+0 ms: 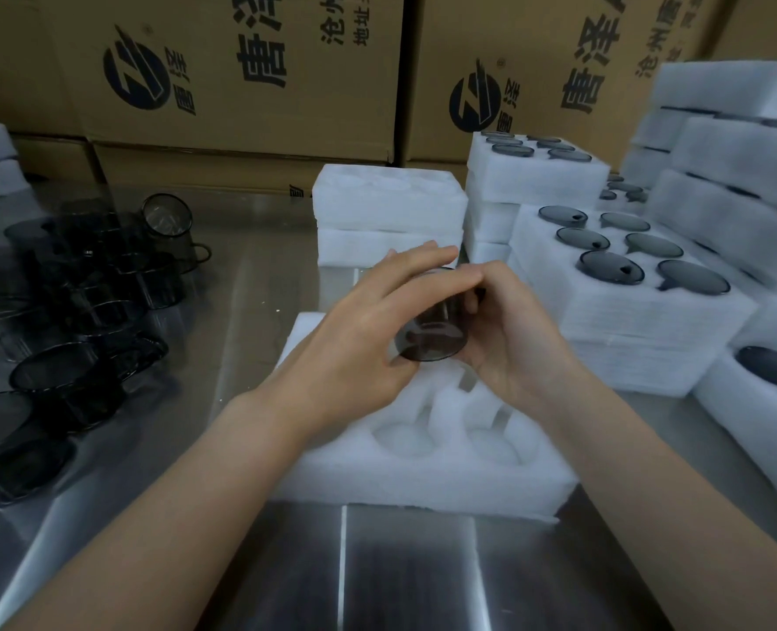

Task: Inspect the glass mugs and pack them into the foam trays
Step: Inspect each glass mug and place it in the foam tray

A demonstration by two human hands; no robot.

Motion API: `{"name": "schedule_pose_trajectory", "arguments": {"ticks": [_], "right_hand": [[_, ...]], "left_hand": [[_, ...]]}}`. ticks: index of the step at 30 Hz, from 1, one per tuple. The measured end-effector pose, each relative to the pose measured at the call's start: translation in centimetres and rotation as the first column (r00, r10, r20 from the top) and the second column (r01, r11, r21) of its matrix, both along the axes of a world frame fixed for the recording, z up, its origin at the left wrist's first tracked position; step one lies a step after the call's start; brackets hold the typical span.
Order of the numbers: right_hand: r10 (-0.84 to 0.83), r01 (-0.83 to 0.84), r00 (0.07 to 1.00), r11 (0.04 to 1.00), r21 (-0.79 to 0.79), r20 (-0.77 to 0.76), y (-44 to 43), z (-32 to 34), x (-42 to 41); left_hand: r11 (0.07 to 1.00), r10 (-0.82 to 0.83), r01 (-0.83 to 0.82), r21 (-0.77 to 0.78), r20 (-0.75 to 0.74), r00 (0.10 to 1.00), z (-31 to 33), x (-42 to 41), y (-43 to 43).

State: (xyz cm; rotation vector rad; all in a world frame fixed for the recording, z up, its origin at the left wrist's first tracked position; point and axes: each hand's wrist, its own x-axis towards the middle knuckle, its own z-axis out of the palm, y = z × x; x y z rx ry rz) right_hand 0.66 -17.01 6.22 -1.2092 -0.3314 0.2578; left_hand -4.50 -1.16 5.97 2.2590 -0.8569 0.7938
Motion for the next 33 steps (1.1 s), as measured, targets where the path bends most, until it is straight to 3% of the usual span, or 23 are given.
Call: {"name": "schedule_pose_trajectory", "arguments": {"ticks": [8,12,17,24,29,33], "right_hand": [[0.015,-0.012,0.999,0.999,0.053,-0.05,-0.02,0.22,-0.27],[0.142,-0.122,0.986,0.971,0.206,-0.087,-0.24,0.48,-0.17],[0.278,-0.273,0.96,0.924,0.268,0.022,-0.42,0.34,-0.23],[0.192,-0.216,0.975,0.941,0.259,0.113,0.0,0.26,-0.62],[0.171,-0.191,0.98,0.951,0.244,0.102,0.13,0.43,-0.69],[0.193,-0.195,0.981,0.953,0.233,0.031,-0.1,0.46,-0.52]], "left_hand": [[0.999,-0.042,0.043,0.009,-0.024,0.999,-0.27,0.32,0.41],[0.986,-0.037,0.026,-0.163,-0.064,0.997,-0.04,0.24,0.55],[0.918,-0.091,0.013,-0.396,-0.179,0.98,0.05,-0.15,0.4],[0.761,-0.302,0.062,-0.646,-0.268,0.915,-0.16,0.06,0.43],[0.75,-0.361,0.109,-0.652,-0.266,0.894,-0.11,0.28,0.65],[0.793,-0.363,0.16,-0.588,-0.244,0.899,-0.06,0.42,0.62]]}}
